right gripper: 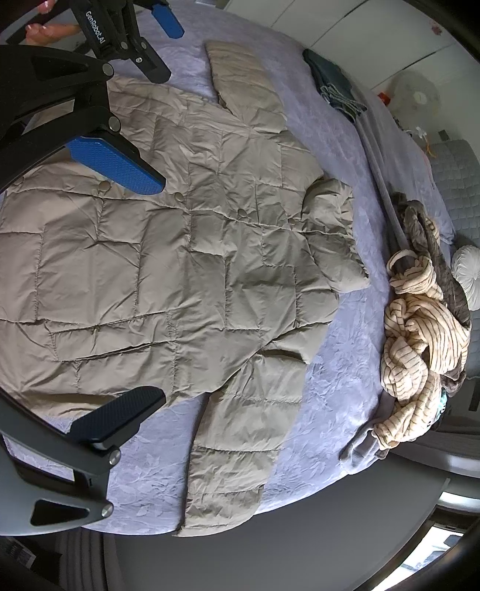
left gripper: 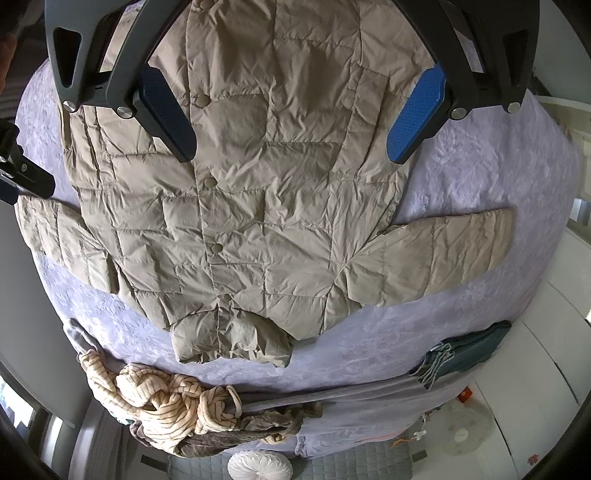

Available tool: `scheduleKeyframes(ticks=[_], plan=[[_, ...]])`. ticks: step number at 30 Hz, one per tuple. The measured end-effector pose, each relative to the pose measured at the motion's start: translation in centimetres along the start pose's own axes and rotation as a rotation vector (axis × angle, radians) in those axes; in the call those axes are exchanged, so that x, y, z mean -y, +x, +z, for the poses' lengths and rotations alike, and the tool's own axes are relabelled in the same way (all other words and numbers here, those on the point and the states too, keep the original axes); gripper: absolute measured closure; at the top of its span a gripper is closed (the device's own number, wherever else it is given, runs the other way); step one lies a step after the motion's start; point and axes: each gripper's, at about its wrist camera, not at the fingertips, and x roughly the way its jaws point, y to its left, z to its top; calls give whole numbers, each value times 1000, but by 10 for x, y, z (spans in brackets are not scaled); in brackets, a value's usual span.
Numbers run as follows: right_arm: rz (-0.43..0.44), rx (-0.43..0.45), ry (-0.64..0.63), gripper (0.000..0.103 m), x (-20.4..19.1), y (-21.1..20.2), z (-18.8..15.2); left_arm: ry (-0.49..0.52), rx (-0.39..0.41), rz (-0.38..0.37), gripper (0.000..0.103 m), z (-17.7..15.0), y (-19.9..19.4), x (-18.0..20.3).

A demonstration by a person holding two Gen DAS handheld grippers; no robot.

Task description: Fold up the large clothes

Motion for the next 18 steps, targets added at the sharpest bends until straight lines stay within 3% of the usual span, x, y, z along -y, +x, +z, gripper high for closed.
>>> scheduleKeyframes(ticks=[18], plan=[[0, 1, 0, 0, 0, -2, 1, 1, 0, 0, 0, 0, 0, 0]])
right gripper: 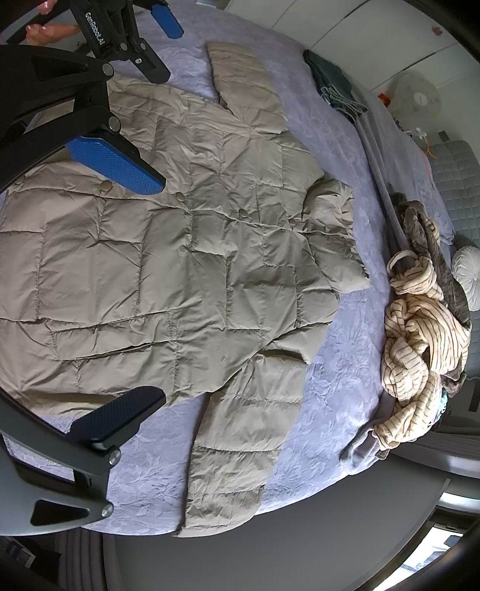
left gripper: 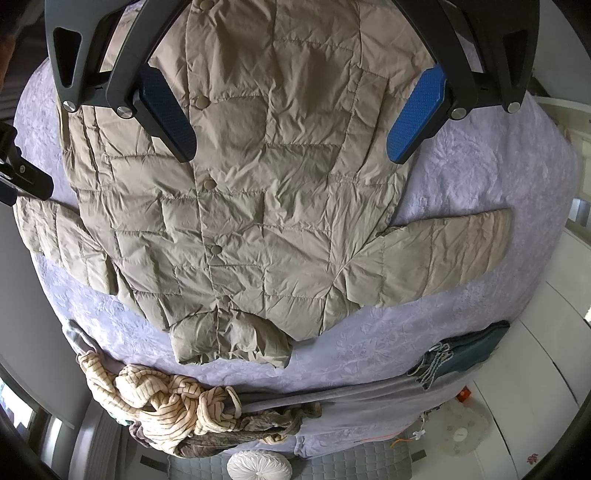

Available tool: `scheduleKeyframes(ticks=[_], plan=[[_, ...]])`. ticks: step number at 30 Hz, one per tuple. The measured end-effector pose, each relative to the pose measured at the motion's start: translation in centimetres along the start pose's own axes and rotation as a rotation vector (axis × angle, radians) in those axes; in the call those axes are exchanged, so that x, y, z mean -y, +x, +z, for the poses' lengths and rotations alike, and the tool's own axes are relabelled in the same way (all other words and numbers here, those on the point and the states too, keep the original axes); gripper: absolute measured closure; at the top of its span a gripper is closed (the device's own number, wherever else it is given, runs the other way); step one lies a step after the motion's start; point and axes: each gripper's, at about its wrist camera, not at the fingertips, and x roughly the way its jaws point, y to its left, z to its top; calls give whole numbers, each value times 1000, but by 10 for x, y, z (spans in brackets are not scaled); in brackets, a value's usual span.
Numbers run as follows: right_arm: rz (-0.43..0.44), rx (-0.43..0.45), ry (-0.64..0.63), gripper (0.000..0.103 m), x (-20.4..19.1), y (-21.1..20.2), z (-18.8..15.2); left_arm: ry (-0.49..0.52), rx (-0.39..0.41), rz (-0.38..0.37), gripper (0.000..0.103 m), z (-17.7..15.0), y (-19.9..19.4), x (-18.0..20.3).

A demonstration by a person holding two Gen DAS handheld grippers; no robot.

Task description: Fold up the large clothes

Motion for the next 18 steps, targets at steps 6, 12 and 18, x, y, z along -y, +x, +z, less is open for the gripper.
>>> scheduleKeyframes(ticks=[6, 12, 18], plan=[[0, 0, 1, 0, 1, 1, -2, 0, -1, 0, 0, 0, 0, 0], [-1, 1, 1, 0, 0, 1, -2, 1, -1, 1, 0, 0, 0, 0], [0, 1, 0, 0, 0, 2, -2, 1, -1, 1, 0, 0, 0, 0]])
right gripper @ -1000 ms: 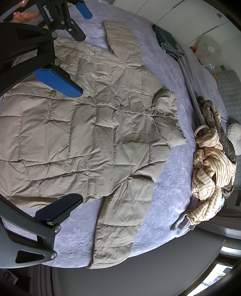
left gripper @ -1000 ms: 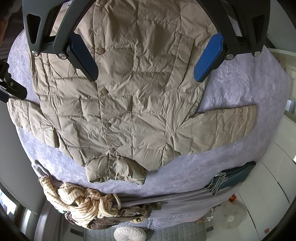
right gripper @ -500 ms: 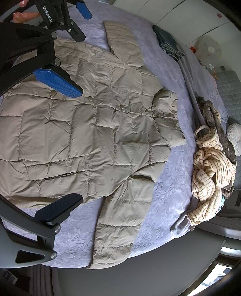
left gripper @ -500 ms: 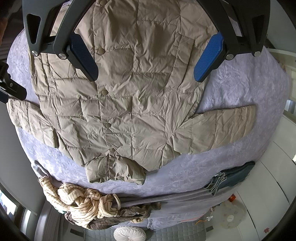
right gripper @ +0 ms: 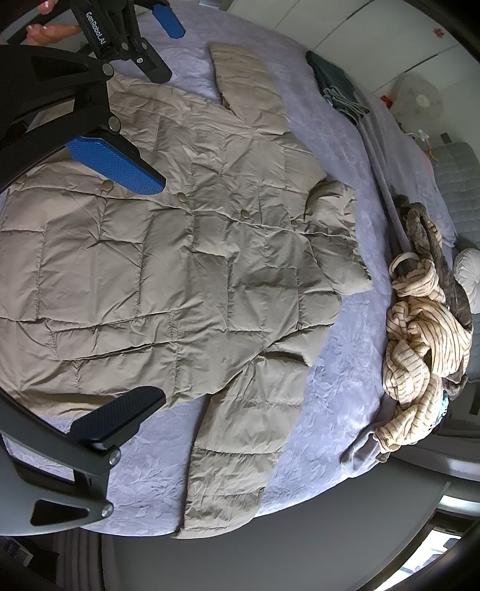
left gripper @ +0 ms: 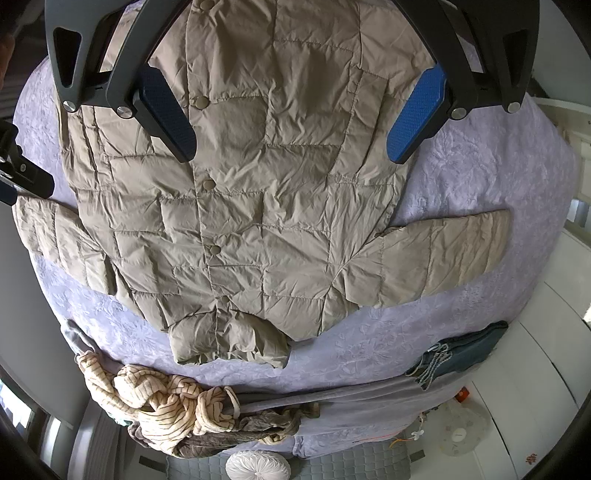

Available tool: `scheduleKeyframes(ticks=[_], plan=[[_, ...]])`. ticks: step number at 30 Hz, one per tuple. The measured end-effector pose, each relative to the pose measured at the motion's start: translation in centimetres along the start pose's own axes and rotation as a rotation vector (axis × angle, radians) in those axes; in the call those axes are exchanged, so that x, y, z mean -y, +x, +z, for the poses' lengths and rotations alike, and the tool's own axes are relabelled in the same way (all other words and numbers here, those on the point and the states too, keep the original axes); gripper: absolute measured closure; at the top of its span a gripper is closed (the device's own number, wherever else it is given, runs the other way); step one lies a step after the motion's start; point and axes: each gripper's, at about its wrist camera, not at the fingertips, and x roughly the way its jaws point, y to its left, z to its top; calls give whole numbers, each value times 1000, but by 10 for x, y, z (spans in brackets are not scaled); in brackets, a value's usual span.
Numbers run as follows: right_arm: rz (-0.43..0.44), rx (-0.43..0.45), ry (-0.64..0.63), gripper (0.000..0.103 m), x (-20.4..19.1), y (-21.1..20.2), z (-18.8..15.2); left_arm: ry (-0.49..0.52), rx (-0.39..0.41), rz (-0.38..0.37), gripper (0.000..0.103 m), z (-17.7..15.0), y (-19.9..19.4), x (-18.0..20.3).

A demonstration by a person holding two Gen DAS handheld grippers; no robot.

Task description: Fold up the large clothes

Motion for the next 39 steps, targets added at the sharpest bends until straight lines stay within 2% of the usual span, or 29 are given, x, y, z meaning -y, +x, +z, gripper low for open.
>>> scheduleKeyframes(ticks=[39], plan=[[-7, -2, -1, 0, -3, 2, 1, 3, -5, -7, 0, 0, 1, 1]])
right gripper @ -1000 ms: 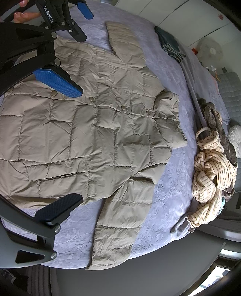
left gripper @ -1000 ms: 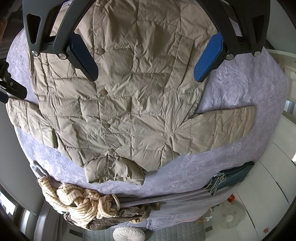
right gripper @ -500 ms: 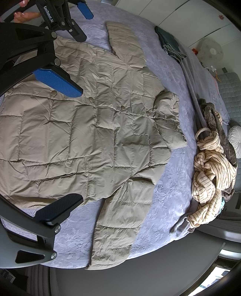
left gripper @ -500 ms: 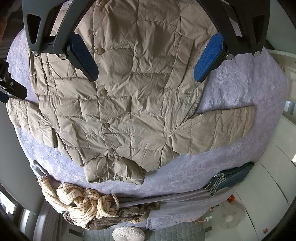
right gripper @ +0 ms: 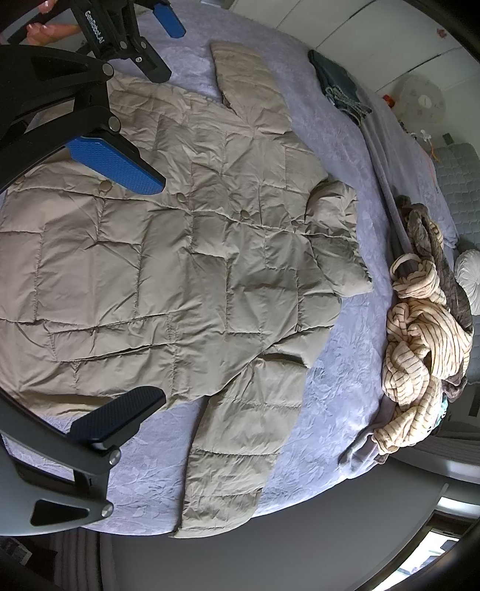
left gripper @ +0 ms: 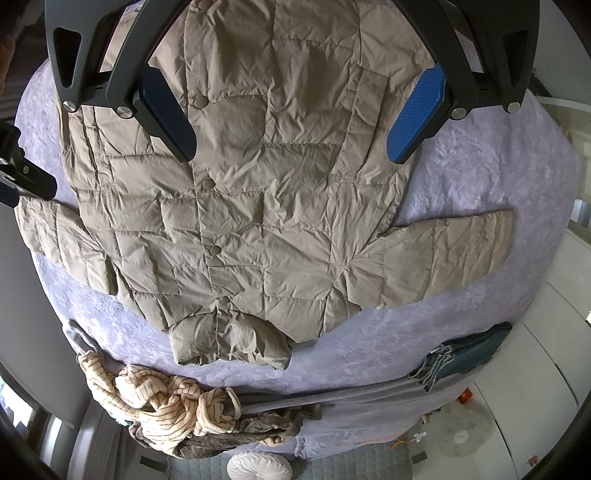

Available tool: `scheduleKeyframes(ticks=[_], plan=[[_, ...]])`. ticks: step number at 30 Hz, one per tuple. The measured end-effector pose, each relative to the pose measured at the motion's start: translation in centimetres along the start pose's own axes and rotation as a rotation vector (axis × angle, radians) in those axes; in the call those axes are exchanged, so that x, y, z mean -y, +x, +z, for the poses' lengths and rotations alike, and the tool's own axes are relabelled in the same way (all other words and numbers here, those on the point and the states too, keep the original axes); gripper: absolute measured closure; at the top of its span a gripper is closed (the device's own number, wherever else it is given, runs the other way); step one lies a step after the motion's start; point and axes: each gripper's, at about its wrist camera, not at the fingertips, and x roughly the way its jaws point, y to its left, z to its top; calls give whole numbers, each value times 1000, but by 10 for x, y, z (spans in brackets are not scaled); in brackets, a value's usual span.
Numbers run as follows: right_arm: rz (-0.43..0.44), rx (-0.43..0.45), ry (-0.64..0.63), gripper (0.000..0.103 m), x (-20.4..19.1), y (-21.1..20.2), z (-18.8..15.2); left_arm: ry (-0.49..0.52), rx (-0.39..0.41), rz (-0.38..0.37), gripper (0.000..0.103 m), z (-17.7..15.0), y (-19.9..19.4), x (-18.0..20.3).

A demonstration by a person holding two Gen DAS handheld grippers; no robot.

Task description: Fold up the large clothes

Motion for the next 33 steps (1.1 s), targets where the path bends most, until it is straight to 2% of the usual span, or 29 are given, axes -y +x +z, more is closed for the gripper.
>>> scheduleKeyframes(ticks=[6, 10, 14, 16, 19, 22, 25, 31, 33], plan=[[7, -4, 16, 0, -11, 5, 2, -15, -14, -3, 0, -2, 10, -19], [24, -21, 48, 0, -21, 18, 4, -16, -36, -43, 0, 4, 26, -41], [101, -52, 93, 0, -37, 41, 6, -9, -56, -62, 0, 13, 47, -66], [139, -78, 104, 0, -51, 52, 5, -12, -64, -79, 0, 17, 61, -83], [146, -159, 111, 0, -81, 76, 5, -47, -79, -128, 0, 23, 84, -113], [148, -188, 113, 0, -111, 95, 2, -142, -82, -200, 0, 29, 116, -157], [156, -214, 85, 0, -140, 115, -1, -295, -85, -248, 0, 32, 157, -217], [170, -236, 38, 0, -183, 150, -2, -605, -108, -237, 0, 24, 232, -328], [175, -230, 35, 0, -193, 159, 2, -676, -93, -265, 0, 26, 246, -351]])
